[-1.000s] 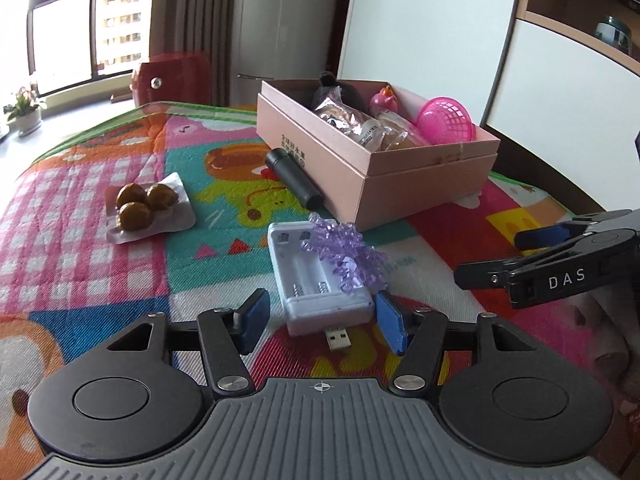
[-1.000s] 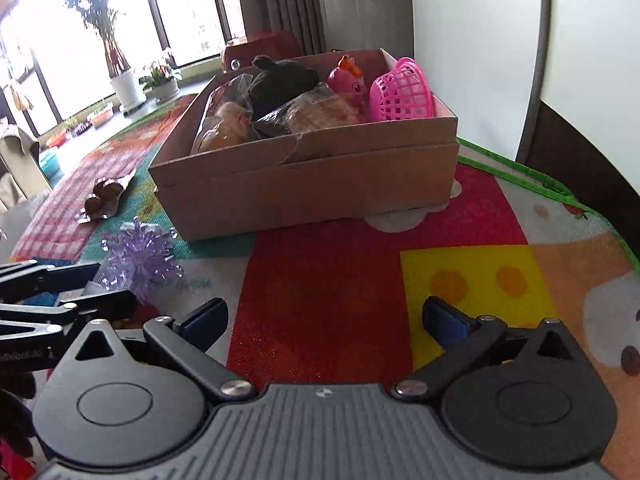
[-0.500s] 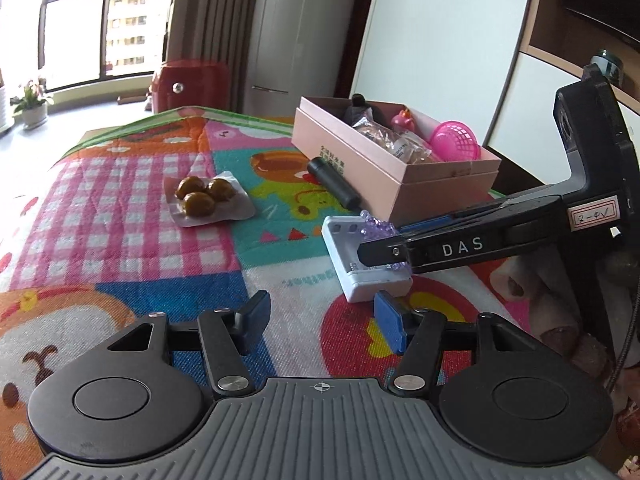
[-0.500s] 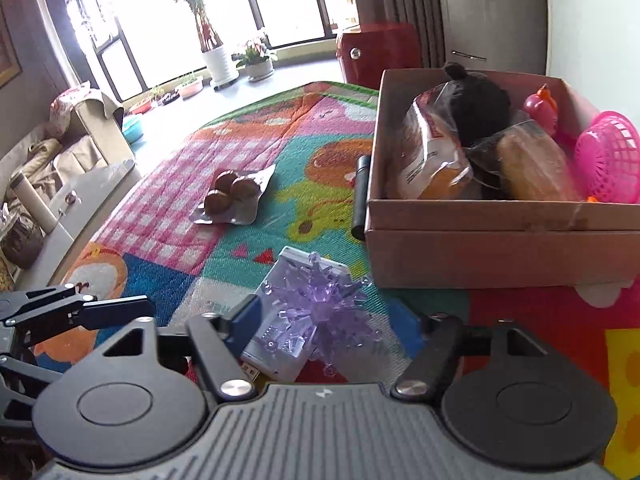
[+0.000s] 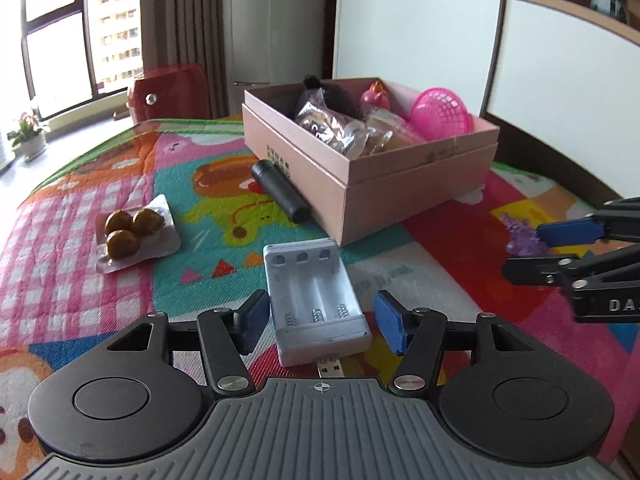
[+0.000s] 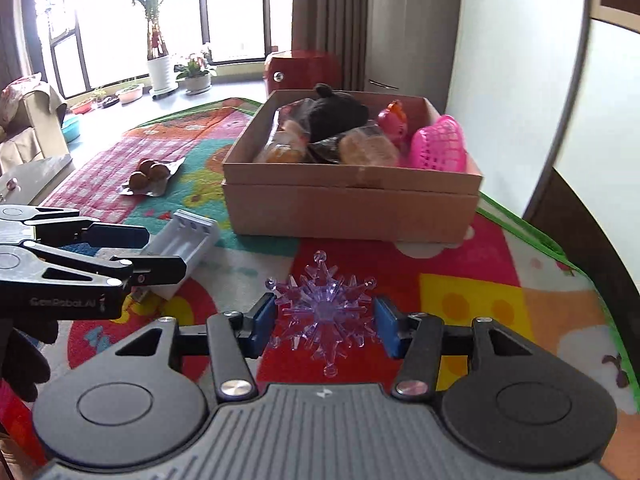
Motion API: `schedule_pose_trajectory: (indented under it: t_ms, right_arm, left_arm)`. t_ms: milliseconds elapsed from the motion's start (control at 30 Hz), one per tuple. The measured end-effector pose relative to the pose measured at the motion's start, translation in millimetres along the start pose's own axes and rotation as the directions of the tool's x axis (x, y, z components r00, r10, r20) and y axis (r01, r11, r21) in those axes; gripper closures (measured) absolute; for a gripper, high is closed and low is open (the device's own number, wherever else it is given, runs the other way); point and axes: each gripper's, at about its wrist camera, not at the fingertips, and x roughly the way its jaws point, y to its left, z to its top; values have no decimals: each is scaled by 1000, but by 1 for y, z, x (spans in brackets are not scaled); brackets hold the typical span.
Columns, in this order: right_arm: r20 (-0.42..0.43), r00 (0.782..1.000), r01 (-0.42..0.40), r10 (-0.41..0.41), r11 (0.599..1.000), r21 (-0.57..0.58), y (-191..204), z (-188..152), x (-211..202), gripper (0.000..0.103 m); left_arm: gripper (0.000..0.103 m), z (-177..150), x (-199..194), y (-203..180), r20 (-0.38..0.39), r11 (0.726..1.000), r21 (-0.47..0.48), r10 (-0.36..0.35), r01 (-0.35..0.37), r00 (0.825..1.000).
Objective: Organize objects
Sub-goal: 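Drop the charger into the pink box while the right drops the snowflake in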
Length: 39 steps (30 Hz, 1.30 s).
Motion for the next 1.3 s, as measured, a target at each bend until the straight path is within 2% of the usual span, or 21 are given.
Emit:
schedule_pose_trajectory:
  t_ms: [133, 200, 233, 333, 467, 533, 600, 767, 867, 933, 1033, 1167, 1233, 1300]
  right_arm:
    - [12, 999, 50, -50, 998, -32, 1, -10, -2, 50]
    - [8, 999, 45, -44, 998, -35, 2, -14, -1, 50]
    - [7, 999, 37, -37, 999, -34, 2, -14, -1, 51]
    - [24, 999, 26, -25, 999, -40, 6, -13, -6, 51]
    - [55, 998, 25, -21, 997, -70, 9, -11, -23, 51]
    - [76, 997, 22, -16, 997, -78, 7, -10, -36, 51]
    - [110, 994, 27, -18, 996, -82, 4, -9, -50, 51]
    - [192, 981, 32, -19, 998, -63, -5, -1, -78, 50]
    - [228, 973, 42, -29, 998, -52, -8, 5, -85, 50]
    - [237, 971, 42, -31, 998, -43, -9, 9, -85, 50]
    - [232, 972, 40, -30, 998, -39, -11, 14, -83, 51]
    - [219, 973, 76, -68, 997, -29, -19, 22, -82, 51]
    - [223, 972, 76, -71, 997, -16, -25, 30, -84, 51]
    - [229, 972, 60, -59, 998, 1, -30, 45, -84, 51]
  left_arm:
    - [39, 1, 4, -1, -12, 999, -22, 32, -33, 999]
    - [48, 1, 3, 0, -15, 998, -34, 50, -50, 999]
    - [49, 1, 1, 1, -15, 998, -43, 42, -43, 999]
    - [50, -5, -9, 2, -19, 998, -67, -6, 5, 1000]
    - [50, -17, -28, -2, -33, 994, -38, -102, 100, 994]
    - [50, -19, -42, -4, -17, 991, -30, -128, 128, 992]
    - [50, -13, -57, -4, 33, 989, -29, -143, 144, 989]
    - [50, 33, -79, -7, 193, 987, -32, -151, 160, 969]
    - [50, 80, -70, -11, 302, 984, -38, -156, 176, 940]
    - [50, 109, -49, -12, 339, 977, -40, -183, 208, 923]
    - [52, 130, -19, -14, 316, 978, -93, -148, 186, 937]
    - [52, 118, -26, 3, 378, 966, -135, -157, 222, 913]
    - [52, 100, -39, 16, 368, 962, -152, -160, 229, 916]
    - [52, 75, -49, 26, 328, 967, -146, -150, 207, 933]
